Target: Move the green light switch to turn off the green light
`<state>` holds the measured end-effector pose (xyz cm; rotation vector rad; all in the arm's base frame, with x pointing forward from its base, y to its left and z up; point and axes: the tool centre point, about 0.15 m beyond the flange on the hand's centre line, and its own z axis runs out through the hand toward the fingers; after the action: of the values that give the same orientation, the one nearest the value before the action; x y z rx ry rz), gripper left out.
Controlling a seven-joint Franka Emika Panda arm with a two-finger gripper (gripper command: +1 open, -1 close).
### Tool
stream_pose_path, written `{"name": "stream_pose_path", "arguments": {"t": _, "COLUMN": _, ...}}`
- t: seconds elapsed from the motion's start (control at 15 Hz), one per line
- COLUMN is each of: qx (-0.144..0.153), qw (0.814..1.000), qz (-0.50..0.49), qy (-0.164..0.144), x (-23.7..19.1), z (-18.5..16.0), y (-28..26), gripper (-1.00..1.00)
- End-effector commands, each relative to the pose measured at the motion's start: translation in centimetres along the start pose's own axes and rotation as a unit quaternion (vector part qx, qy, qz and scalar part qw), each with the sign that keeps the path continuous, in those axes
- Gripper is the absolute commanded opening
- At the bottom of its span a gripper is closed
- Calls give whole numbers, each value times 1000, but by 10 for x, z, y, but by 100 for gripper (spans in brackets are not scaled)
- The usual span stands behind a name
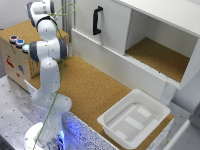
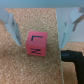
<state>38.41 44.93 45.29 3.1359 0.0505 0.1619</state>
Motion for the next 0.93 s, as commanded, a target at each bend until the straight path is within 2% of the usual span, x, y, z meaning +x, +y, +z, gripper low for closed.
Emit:
{"name": "stream_pose_path", "arguments": {"t": 0.0, "qx": 62, "qw": 997, "qz": -37, "qy": 5, "x": -18, "z": -36, "y": 29, "gripper": 100}}
{"name": "stream_pose_path", "arguments": {"t": 0.13, "qx": 87, "qw": 991, "qz": -97, "qy": 17, "x": -23, "z": -61, "y": 32, "gripper": 100}}
{"name": "stream_pose_path", "arguments": {"t": 0.27, "qx": 79, "qw": 978, "qz": -191, "qy": 27, "x": -33, "z": -82, "y": 36, "gripper": 100}}
{"name": "stream_pose_path", "arguments": {"t": 0.4, "qx": 40, "qw": 964, "qz": -263, "qy": 1, "x": -47, "z": -90, "y": 37, "gripper": 100}}
{"name": "stream_pose_path", "arguments": {"t": 0.53, "qx": 9, "qw": 966, "qz": -260, "qy": 1, "x": -76, "z": -108, "y": 57, "gripper": 100}}
{"name": "stream_pose_path", "arguments": {"t": 0.6, "qx": 17, "qw": 963, "qz": -269, "qy": -16, "x": -91, "z": -110, "y": 61, "gripper": 100}}
{"name": "stream_pose_path", "arguments": {"t": 0.73, "qx": 35, "qw": 962, "qz": -270, "qy": -25, "x": -127, "z": -116, "y": 72, "gripper": 100}}
{"name": "stream_pose_path", "arguments": {"t": 0.8, "qx": 25, "qw": 963, "qz": -269, "qy": -29, "x": -143, "z": -115, "y": 77, "gripper": 100}}
{"name": "stream_pose_path", "arguments": {"t": 0.87, "qx": 26, "qw": 965, "qz": -259, "qy": -20, "x": -157, "z": -117, "y": 85, "gripper": 100}}
